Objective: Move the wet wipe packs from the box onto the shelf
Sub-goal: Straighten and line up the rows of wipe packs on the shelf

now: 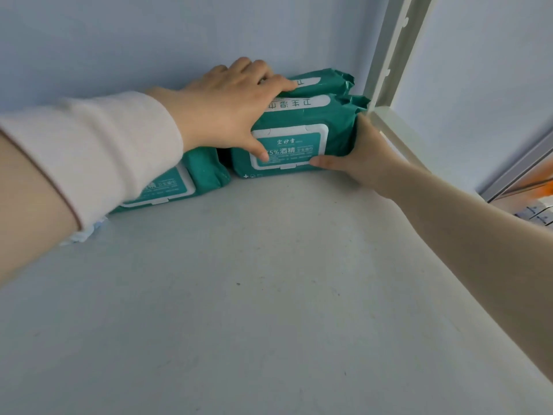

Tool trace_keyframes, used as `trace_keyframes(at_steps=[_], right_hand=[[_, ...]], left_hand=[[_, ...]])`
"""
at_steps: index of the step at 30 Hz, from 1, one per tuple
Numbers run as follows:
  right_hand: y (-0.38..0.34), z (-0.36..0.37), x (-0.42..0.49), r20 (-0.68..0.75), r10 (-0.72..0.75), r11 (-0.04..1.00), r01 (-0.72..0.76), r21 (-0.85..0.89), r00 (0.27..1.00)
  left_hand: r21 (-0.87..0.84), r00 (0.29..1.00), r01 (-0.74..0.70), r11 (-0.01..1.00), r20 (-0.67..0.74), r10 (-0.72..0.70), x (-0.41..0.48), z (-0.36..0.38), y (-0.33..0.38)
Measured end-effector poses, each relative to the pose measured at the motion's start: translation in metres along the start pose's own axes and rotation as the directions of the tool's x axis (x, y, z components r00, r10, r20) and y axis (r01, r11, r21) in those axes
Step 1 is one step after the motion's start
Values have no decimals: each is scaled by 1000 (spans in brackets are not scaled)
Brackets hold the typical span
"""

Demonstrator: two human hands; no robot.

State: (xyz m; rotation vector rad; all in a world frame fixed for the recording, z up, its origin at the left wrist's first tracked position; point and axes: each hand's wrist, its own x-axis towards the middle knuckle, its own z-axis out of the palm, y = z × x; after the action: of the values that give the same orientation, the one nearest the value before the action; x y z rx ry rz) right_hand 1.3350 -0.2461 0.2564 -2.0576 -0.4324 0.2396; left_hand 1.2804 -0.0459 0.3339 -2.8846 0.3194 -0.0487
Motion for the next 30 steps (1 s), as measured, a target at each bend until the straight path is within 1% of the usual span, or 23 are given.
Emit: trace_keyframes(at_steps=[4,8,10,12,17,21,23,26,30], right_hand=[[0,0,1,12,-3,1000,4,-13,1000],[4,3,-5,-104,-18,995,7,-104,994],[3,10,-4,-165,-14,995,-2,-96,986],[0,14,0,-195,-10,996,-7,-83,981],[0,7,1,-110,16,993,-29,-116,994],[0,10,4,-125,23,997,-33,-73,992],[1,14,6,-141,12,997,-23,-78,990],[0,16,5,-137,21,989,-41,-141,990],[-17,9,-1,-105,78,966,-102,-239,991]], left_hand=[[-99,997,67,993,50,-62,2,-9,-3],[-145,992,106,984,84,-95,3,-9,-5],[-143,991,127,982,55,-120,5,-6,-5],[-149,988,157,976,28,-154,9,-7,-5],[-139,988,153,978,58,-146,8,-9,-6],[-187,988,154,970,27,-152,4,-1,-7],[-205,989,149,967,11,-150,6,1,-7],[-207,989,146,967,16,-146,6,1,-3],[-141,983,171,975,97,-158,6,-6,6]])
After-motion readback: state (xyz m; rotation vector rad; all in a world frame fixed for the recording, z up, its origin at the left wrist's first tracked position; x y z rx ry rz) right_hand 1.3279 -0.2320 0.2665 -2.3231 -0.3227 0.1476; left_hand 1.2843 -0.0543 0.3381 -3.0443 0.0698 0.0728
